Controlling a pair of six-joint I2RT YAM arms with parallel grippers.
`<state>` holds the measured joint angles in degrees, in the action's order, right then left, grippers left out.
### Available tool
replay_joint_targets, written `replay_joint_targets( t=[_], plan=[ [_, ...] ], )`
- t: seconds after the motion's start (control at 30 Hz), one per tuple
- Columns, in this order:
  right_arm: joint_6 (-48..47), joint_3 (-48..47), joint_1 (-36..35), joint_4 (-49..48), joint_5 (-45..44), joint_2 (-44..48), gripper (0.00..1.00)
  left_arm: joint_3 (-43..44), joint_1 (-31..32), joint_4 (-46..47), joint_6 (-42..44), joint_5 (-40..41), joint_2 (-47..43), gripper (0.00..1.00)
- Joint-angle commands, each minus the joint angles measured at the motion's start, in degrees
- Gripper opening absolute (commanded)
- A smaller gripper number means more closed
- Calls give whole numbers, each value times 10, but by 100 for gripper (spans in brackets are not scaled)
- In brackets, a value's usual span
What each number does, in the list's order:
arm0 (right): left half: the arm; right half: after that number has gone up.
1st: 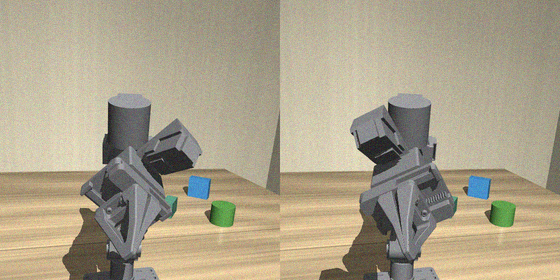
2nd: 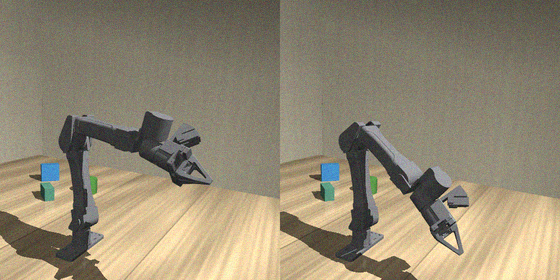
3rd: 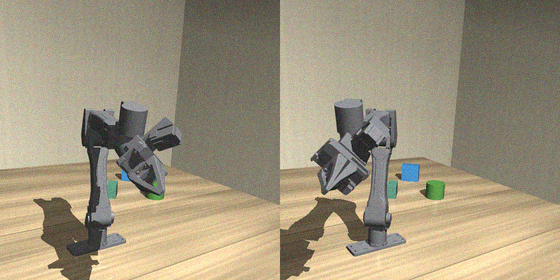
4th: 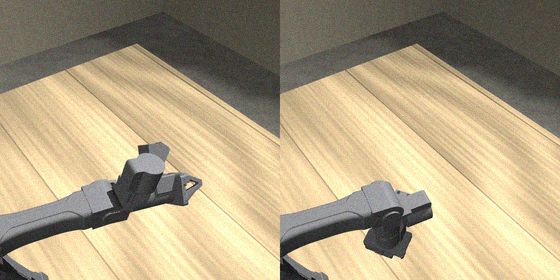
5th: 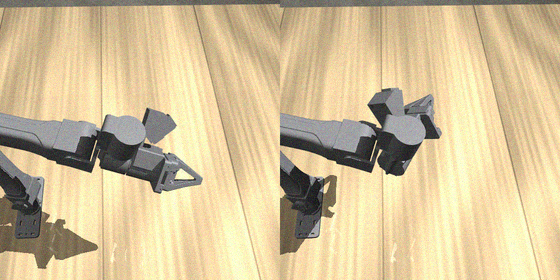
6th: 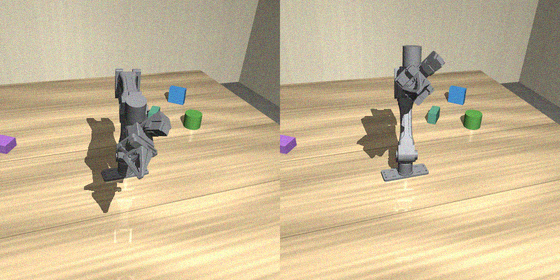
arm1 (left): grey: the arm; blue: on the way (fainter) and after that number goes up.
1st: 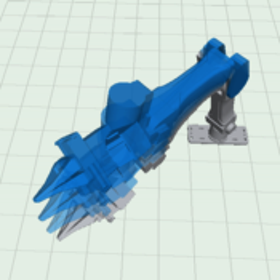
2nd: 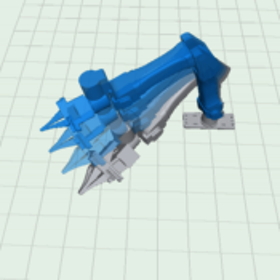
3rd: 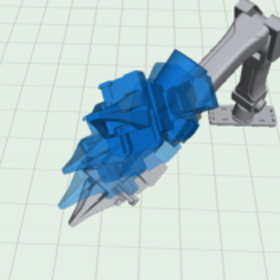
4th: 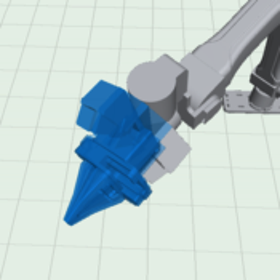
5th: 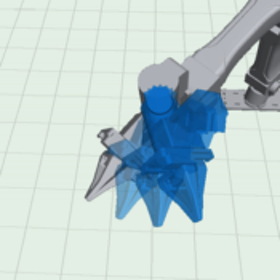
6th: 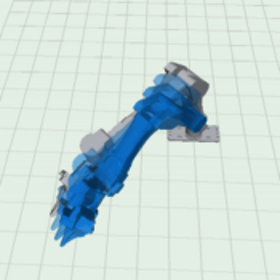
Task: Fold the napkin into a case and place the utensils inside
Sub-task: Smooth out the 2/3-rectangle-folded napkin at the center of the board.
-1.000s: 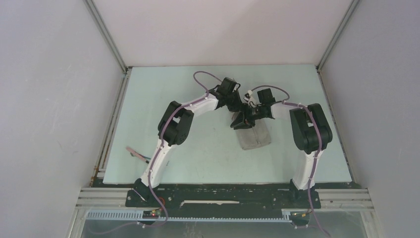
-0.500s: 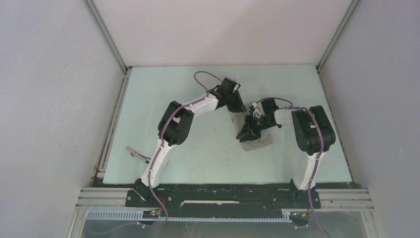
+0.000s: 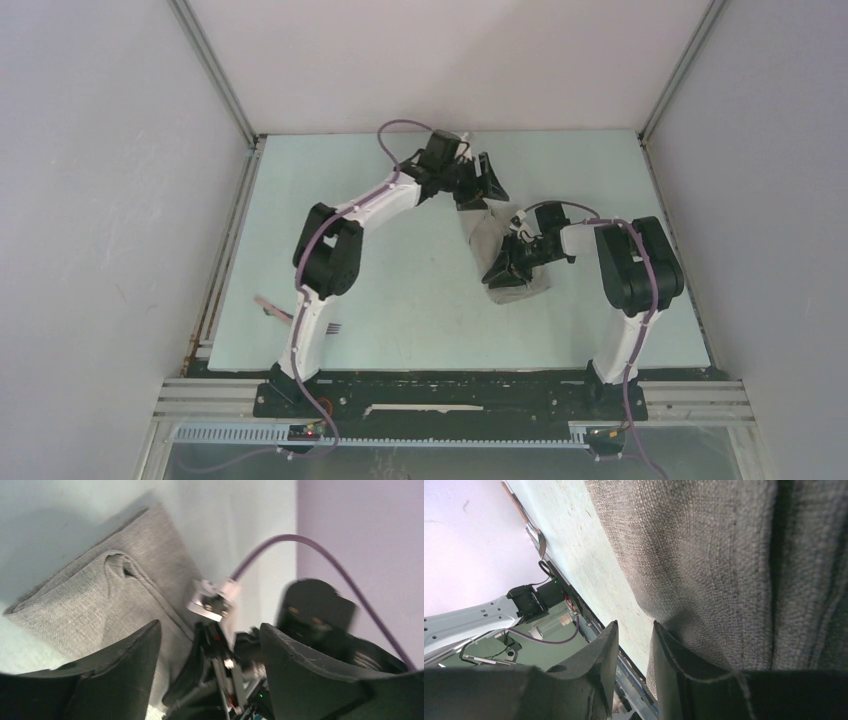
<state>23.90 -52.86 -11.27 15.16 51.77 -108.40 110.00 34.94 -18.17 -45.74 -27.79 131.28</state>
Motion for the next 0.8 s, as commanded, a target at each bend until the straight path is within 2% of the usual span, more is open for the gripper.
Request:
replay_joint_targets(
  t=[0.0, 0.07, 0.1, 0.2, 0.4, 0.53, 0.77],
  plan=[
    [-6, 3, 2, -12, -7, 26, 39, -52, -34, 59, 16, -68, -85, 70],
    [1, 3, 2, -20, -4, 33, 39, -77, -44, 82, 0, -86, -72, 45],
    [5, 3, 2, -25, -2, 36, 39, -87, -46, 99, -8, -103, -62, 37],
    [13, 3, 0, -32, 2, 40, 38, -92, -47, 140, -27, -125, -26, 21],
    [9, 5, -13, -28, -3, 43, 36, -69, -46, 227, -69, -142, 53, 12],
    [10, 18, -19, -31, -10, 45, 36, -76, -46, 321, -141, -155, 94, 10],
    [-2, 65, -25, -13, -45, 71, 39, -89, -59, 287, -183, -99, 124, 4]
  ],
)
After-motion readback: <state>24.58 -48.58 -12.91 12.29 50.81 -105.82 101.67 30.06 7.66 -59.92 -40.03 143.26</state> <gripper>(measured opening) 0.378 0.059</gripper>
